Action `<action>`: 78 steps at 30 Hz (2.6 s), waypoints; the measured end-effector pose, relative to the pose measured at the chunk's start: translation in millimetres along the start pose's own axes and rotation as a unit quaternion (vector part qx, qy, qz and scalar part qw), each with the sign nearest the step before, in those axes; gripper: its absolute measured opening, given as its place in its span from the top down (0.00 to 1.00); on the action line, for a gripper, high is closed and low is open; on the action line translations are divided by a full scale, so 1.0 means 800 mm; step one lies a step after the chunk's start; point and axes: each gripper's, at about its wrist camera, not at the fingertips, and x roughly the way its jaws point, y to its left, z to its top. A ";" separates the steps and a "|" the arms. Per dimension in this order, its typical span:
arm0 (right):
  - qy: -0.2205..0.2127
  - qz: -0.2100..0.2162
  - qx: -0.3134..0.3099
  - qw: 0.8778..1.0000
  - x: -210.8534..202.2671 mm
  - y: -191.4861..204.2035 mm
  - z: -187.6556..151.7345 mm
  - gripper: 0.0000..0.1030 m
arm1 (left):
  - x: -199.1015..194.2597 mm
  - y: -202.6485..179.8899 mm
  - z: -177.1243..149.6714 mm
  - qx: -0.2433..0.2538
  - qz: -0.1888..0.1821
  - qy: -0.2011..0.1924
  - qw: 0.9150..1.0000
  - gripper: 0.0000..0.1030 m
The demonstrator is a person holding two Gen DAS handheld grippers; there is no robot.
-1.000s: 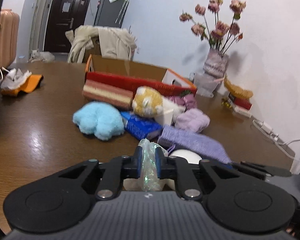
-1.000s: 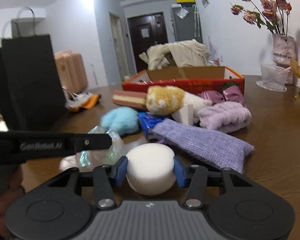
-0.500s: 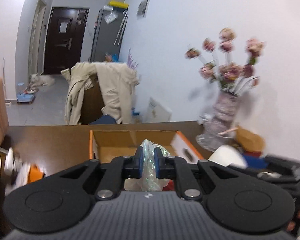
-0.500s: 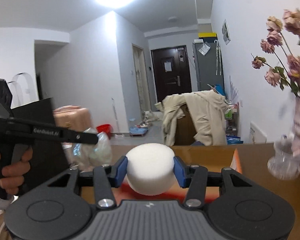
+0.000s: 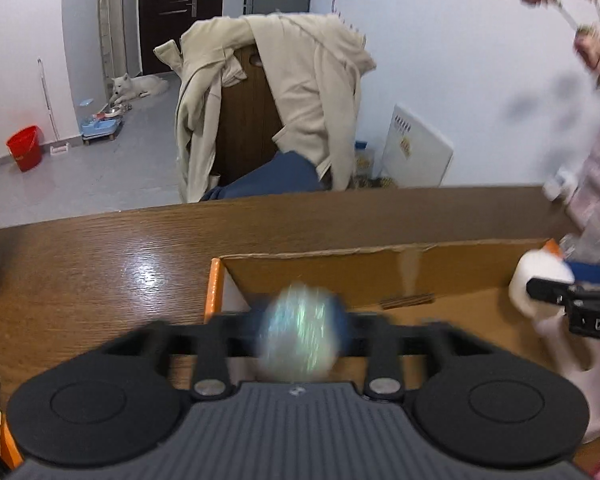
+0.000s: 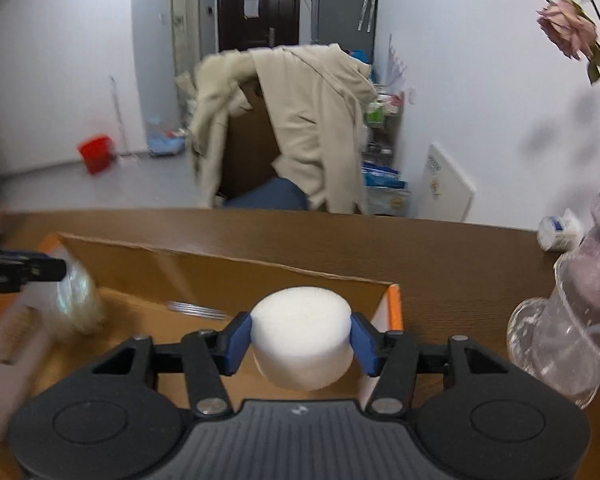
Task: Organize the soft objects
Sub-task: 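Carry both held items over the cardboard box and open both tools, then move both tools back to the pile on the table, then grasp the purple fabric sachet with both tools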
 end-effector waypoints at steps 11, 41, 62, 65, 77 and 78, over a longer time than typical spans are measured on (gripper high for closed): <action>-0.038 -0.010 -0.010 0.999 -0.058 0.004 -0.001 0.30 | -0.087 -0.008 -0.009 0.023 -0.009 -0.035 0.999 0.29; -0.122 0.020 0.063 0.990 -0.445 0.081 -0.411 0.13 | -0.420 -0.083 -0.423 0.053 -0.105 -0.145 0.982 0.05; -0.056 0.106 0.121 0.985 -0.326 0.031 -0.388 0.60 | -0.227 -0.091 -0.364 -0.128 -0.227 0.053 0.964 0.57; -0.056 0.100 0.127 0.985 -0.325 0.026 -0.393 0.78 | -0.222 -0.093 -0.364 -0.127 -0.228 0.062 0.963 0.74; -0.096 0.128 0.091 0.983 -0.402 0.040 -0.388 0.92 | -0.325 -0.117 -0.362 -0.027 -0.238 -0.013 0.971 0.97; -0.112 0.132 0.082 0.981 -0.408 0.043 -0.376 0.92 | -0.336 -0.115 -0.352 -0.016 -0.234 -0.032 0.971 0.97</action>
